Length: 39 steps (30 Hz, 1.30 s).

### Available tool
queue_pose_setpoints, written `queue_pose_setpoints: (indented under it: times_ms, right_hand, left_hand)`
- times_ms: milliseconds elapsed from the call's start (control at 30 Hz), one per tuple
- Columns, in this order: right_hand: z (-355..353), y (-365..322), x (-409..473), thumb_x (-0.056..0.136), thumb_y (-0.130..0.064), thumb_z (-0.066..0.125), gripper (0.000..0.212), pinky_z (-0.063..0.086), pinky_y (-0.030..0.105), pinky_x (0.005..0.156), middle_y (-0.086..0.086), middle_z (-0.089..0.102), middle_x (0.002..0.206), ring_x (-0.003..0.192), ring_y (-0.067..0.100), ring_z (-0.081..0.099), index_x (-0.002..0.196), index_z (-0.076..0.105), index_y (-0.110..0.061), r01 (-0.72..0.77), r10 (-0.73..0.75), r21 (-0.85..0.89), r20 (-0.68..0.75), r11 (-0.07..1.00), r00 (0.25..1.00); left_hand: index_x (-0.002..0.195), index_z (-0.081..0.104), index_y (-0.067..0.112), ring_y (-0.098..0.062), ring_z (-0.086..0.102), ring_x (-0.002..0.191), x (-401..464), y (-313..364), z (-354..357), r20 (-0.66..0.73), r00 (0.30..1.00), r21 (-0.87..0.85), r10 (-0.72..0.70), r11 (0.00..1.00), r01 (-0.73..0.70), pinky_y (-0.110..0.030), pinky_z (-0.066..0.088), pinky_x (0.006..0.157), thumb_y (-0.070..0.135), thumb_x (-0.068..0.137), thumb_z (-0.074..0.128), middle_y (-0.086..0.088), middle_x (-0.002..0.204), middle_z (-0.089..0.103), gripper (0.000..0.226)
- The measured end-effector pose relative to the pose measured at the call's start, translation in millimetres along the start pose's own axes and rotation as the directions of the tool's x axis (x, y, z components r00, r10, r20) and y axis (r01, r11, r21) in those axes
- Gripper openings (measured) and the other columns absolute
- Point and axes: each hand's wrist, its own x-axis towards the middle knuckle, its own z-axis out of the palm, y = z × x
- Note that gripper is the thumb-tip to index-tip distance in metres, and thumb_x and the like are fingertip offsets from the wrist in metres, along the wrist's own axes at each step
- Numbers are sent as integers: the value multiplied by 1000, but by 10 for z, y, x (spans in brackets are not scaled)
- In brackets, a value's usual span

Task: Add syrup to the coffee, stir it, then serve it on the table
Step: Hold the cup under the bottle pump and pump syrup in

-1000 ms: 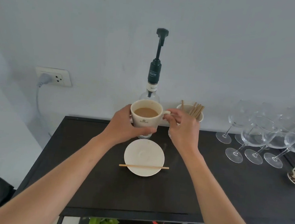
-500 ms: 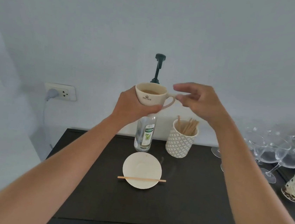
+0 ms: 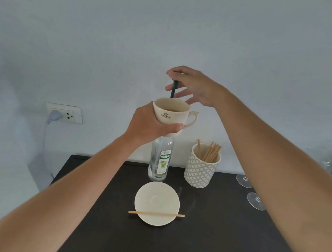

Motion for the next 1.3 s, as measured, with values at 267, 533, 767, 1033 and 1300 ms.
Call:
queue_pose_setpoints:
  times_ms: [267,533,767,1033,1300]
  right_hand:
    - [71,124,36,99,-47,56,31,50,32,63,6,72,101,68,22,62,123,53,-28,18,-23,159,33,987,999]
    - [113,199,93,96,-49,57,32,48,38,76,-1,67,90,89,20,61,120,55,-28,101,-101,157,-7,982,995]
    - [114,191,80,99,-47,53,28,49,34,74,1,63,98,90,17,61,121,53,-29,103,-104,101,6,990,995]
    - [99,165,82,99,-47,54,33,50,34,73,0,63,99,94,20,62,126,52,-28,64,-70,146,36,987,997]
    - [67,128,60,101,-46,54,34,50,27,58,4,65,100,78,22,58,128,50,-27,37,-49,173,67,984,997]
  left_hand:
    - [117,65,28,2,66,92,42,18,-59,-21,1000,4,12,1000,-12,-29,59,79,58,53,87,16,100,71,74]
    - [118,65,28,1,67,91,87,113,-44,-7,1000,-12,4,1000,-4,-32,60,80,67,44,80,15,99,72,84]
    - [118,65,25,-2,67,93,115,129,-47,-7,1000,-10,17,1000,-17,-33,59,81,68,43,78,14,100,72,87]
    - [117,65,27,0,67,93,124,119,-63,11,1000,-12,9,1000,-9,-30,59,81,66,43,79,16,99,71,85]
    - [118,64,27,2,66,91,151,75,-56,5,999,22,35,999,-35,-27,58,79,51,57,89,16,98,70,70]
